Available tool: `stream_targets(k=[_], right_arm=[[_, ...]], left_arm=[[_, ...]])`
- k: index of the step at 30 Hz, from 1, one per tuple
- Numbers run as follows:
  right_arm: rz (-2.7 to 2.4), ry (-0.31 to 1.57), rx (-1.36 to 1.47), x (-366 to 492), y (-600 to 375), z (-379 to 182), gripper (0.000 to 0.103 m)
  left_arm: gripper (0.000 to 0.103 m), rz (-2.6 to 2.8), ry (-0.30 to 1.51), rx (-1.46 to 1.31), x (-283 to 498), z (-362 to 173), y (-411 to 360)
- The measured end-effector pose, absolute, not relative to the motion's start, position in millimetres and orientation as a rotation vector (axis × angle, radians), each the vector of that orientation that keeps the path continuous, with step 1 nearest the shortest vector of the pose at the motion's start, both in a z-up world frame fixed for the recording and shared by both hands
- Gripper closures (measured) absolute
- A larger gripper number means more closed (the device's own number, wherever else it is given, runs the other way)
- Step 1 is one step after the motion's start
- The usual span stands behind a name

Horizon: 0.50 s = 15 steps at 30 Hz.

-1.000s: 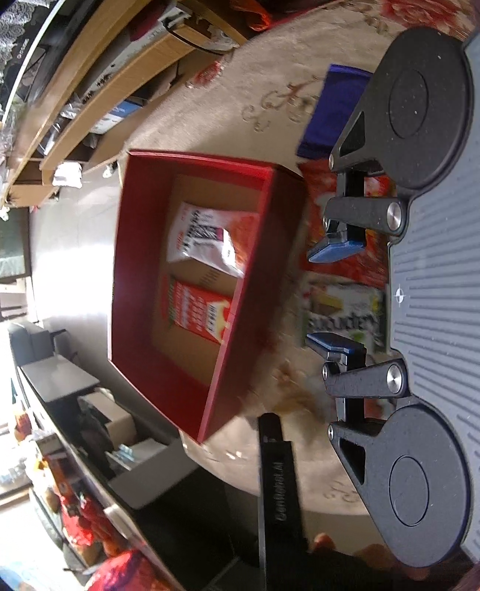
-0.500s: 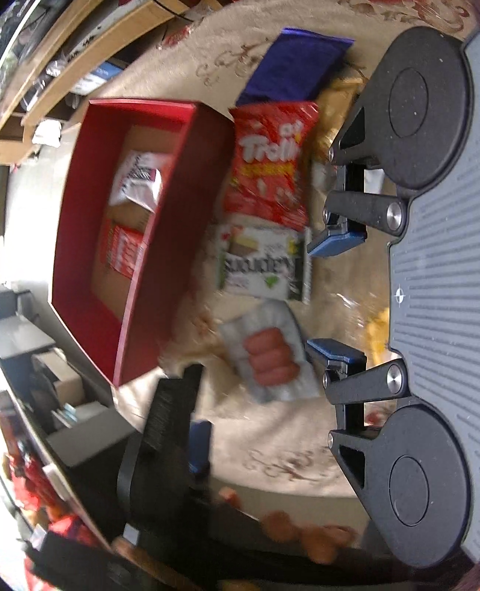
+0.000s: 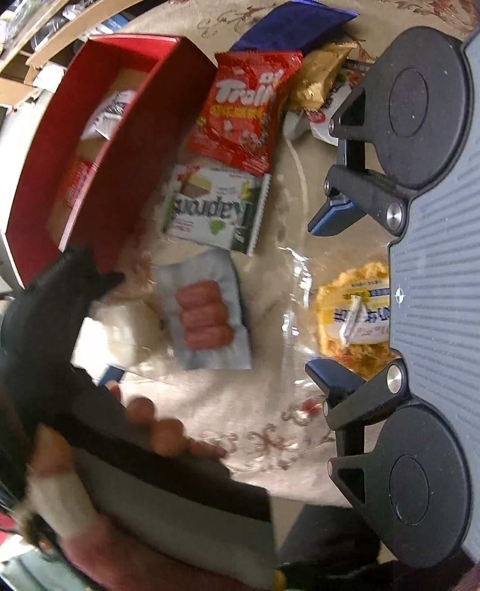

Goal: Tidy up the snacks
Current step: 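Grasp the clear-wrapped bun with the left gripper while the right grasps the yellow-labelled cake bag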

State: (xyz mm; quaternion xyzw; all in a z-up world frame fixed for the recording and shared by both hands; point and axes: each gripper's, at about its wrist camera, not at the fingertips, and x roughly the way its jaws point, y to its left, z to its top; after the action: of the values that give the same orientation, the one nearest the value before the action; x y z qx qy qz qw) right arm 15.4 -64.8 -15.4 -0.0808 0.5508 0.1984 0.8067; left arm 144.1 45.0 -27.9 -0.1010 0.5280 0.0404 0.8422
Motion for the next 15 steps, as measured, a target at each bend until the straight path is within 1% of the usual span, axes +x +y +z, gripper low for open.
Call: stream_targets(k=[3,5,8,15], right_arm=[[0.445,1.2,-0.191,11,-62,-19,0.021],[0.455,1.201,-0.196,8,-60,-18,0.02],[0.48,1.19,-0.22,2,-58,-18,0.015],[0.492,1.242,-0.269,-2,-50,-38,0.013]], left_arm=[[0.025,0.089,1.124,-0.206,147,-31,42],[0.025,0.086,1.124,-0.202,149,-31,40],[0.025,0.078,1.133,-0.178,150,-33,35],[0.023,0.063,1.141,-0.159,154,-37,28]])
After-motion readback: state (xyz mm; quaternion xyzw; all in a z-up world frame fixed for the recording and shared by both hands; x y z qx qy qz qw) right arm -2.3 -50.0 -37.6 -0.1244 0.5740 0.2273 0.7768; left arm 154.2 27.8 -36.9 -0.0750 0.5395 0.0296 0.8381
